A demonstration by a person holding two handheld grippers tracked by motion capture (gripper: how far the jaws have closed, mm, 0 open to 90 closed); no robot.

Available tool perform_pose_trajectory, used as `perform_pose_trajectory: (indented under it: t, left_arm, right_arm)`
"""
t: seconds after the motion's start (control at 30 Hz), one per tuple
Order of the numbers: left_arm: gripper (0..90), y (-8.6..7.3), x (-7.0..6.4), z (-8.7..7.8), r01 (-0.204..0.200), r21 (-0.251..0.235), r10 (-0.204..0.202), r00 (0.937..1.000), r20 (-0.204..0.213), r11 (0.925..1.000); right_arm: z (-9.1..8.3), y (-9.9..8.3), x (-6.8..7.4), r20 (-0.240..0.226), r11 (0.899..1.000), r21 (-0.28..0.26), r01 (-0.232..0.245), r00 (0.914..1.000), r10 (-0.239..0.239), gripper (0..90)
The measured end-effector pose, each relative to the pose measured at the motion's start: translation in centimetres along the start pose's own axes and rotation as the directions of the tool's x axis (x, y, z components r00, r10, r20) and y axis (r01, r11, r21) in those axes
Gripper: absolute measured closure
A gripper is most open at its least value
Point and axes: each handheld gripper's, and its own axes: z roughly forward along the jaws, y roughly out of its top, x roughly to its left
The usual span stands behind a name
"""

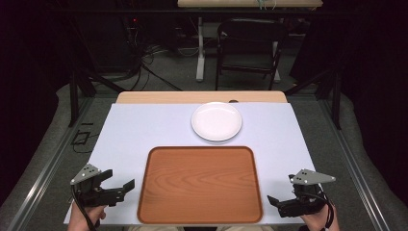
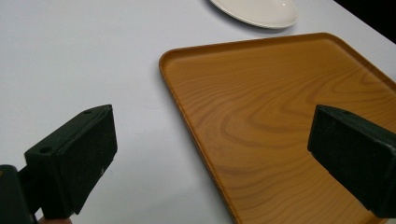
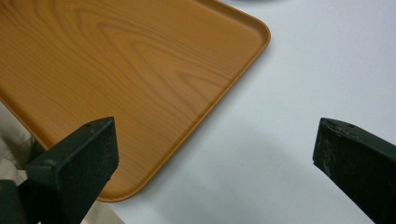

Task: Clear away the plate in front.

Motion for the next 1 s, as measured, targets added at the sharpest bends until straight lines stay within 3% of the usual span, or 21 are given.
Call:
perform_pose_trajectory:
  t: [0.13,0.43,0.53,0.77,1.0]
  left_arm:
    - [1.5,-0.1,0.0,0.0,0.001,0.002,-0.001,1.0000,-0.006,1.0000]
    - [0.7,-0.1,-0.5,-0.1,0.043,-0.011,-0.043,0.9986,-0.029,0.9990]
    - [0.0,-0.1,-1.2,0.1,0.030,-0.012,-0.030,0.9974,-0.065,0.9995]
    - [0.0,0.1,-1.6,0.0,0.091,-0.034,-0.094,0.9910,-0.095,0.9953]
    - [0.0,0.0,-3.0,0.5,0.073,-0.036,-0.077,0.9913,-0.107,0.9967]
  right_arm:
    - [0.0,0.0,0.0,0.001,1.000,-0.004,-0.003,1.0000,0.003,0.0]
    - [0.1,0.1,-0.1,0.002,1.000,0.002,-0.013,0.9999,0.013,0.4]
    - [0.2,0.2,-0.1,-0.001,1.000,0.011,-0.016,0.9999,0.016,0.4]
    - [0.2,0.2,-0.1,0.006,1.000,0.011,-0.020,0.9998,0.020,0.5]
    - [0.1,0.2,-0.2,0.012,1.000,-0.007,-0.015,0.9998,0.015,0.5]
